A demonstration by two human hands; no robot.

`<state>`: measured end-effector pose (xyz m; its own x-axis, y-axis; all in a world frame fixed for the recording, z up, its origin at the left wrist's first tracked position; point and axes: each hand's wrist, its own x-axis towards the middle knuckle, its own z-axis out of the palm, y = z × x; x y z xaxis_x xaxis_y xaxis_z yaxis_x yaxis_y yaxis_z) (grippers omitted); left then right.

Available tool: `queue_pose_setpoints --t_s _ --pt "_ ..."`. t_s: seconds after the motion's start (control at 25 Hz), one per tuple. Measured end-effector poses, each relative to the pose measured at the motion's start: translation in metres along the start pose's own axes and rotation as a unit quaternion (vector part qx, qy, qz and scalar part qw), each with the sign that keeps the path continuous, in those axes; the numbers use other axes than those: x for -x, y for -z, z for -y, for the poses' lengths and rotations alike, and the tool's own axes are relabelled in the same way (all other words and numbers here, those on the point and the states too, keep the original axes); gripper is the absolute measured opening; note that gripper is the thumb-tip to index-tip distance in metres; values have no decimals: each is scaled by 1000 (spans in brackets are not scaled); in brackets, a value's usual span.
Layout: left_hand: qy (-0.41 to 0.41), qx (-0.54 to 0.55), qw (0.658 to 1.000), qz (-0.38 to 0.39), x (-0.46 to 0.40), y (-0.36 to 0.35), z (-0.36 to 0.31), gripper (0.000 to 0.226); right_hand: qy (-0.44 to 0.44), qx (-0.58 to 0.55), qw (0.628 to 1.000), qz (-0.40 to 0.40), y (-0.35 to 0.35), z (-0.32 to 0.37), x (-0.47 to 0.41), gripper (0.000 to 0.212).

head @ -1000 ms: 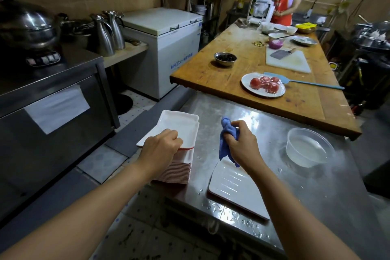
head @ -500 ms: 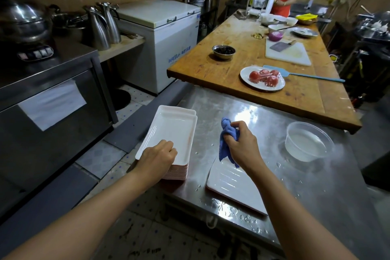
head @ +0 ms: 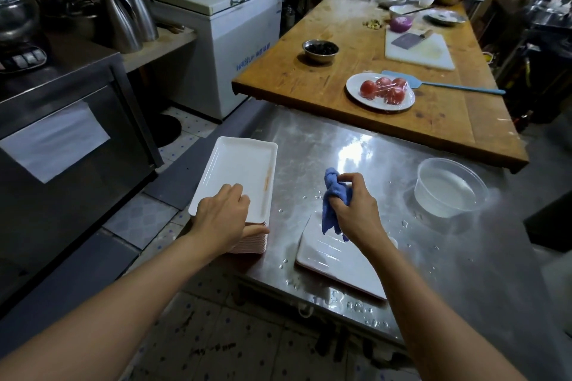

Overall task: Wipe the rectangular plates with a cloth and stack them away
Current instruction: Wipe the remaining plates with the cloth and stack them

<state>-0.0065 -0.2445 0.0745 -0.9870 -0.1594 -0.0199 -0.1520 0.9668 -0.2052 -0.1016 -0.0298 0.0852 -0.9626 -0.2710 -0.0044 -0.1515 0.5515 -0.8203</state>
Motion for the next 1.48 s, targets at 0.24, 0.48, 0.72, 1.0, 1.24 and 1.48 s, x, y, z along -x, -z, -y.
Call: queue_pose_setpoints --t_s 0.24,0.48,0.72,1.0,1.24,1.48 --pt "-111 174 962 -179 -10 12 -61 40 -20 36 999 -15 2 -37 3 23" --pt "39 267 959 88 -34 -41 -117 45 -85 104 991 -29 -5 -86 16 29" --pt "82 286 942 154 -51 -79 -130 40 -111 353 929 -12 0 -132 34 44" --pt "88 321 933 140 -56 -93 -130 39 -36 401 915 15 3 -156 40 39" --pt "67 357 921 142 -56 -95 -124 29 -76 354 932 -25 -6 -156 11 25" --pt "67 408 902 121 -52 -100 -123 29 -15 282 959 15 -54 -128 -12 32"
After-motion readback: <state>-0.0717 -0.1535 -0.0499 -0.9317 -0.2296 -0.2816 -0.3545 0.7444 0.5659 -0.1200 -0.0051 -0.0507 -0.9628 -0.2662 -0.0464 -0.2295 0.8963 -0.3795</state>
